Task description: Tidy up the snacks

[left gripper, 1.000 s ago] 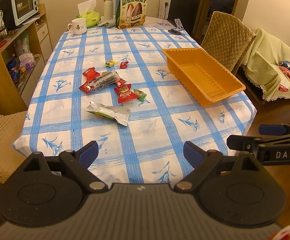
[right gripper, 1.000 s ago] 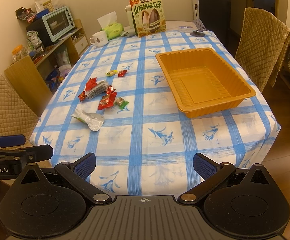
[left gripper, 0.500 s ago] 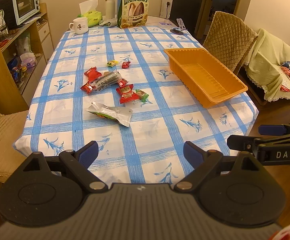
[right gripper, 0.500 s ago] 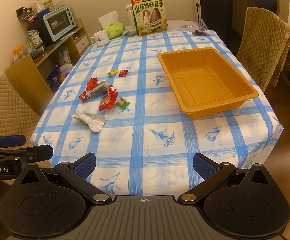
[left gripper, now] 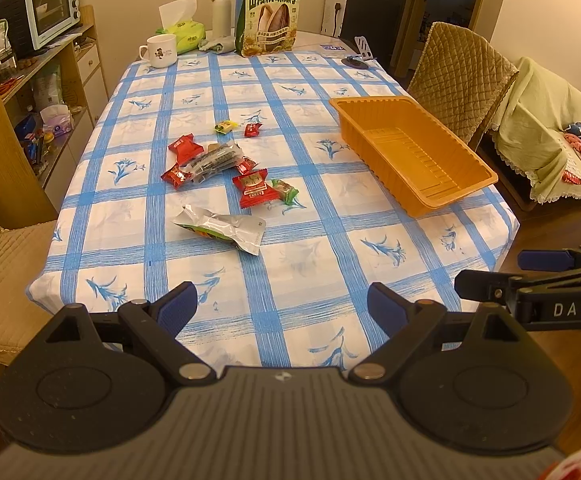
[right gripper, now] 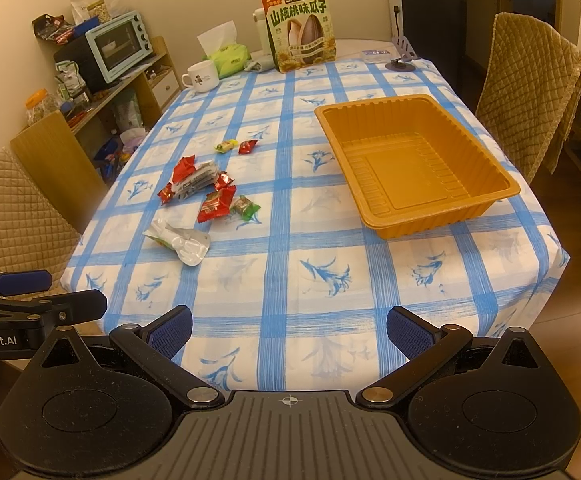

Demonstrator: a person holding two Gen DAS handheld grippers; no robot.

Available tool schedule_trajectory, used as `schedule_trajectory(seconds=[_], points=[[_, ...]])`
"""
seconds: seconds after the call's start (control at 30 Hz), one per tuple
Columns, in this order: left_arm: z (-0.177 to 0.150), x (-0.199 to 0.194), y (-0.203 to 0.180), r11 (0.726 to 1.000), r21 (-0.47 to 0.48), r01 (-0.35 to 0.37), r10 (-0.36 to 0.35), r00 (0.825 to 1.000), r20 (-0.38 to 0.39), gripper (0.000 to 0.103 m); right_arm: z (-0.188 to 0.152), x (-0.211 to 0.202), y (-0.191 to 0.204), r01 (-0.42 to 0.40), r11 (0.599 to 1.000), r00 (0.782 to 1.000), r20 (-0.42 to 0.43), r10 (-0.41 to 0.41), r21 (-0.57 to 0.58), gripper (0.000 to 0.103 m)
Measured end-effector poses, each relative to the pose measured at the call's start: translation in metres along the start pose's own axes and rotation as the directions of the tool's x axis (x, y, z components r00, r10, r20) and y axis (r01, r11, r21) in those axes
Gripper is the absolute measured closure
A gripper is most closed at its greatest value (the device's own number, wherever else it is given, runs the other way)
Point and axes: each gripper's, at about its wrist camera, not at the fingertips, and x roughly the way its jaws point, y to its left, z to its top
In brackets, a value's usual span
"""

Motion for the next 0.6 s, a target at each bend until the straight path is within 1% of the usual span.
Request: schedule_trajectory(seconds=[0.53, 0.6], points=[[0.0001, 0.0001, 0.0001, 1.000, 0.000, -0.002, 0.002, 1.000, -0.002, 0.012, 0.0012, -0.0016, -0.0020, -0.001, 1.000, 1.000, -0.002, 0.001, 0.002, 0.000], [0.0000, 0.0001, 0.0006, 1.000, 0.000, -0.004, 0.004, 1.000, -0.004, 0.012, 0.0024, 0.0036, 0.0011, -0.002, 1.000, 1.000, -0.004, 0.002, 0.003, 0.000]])
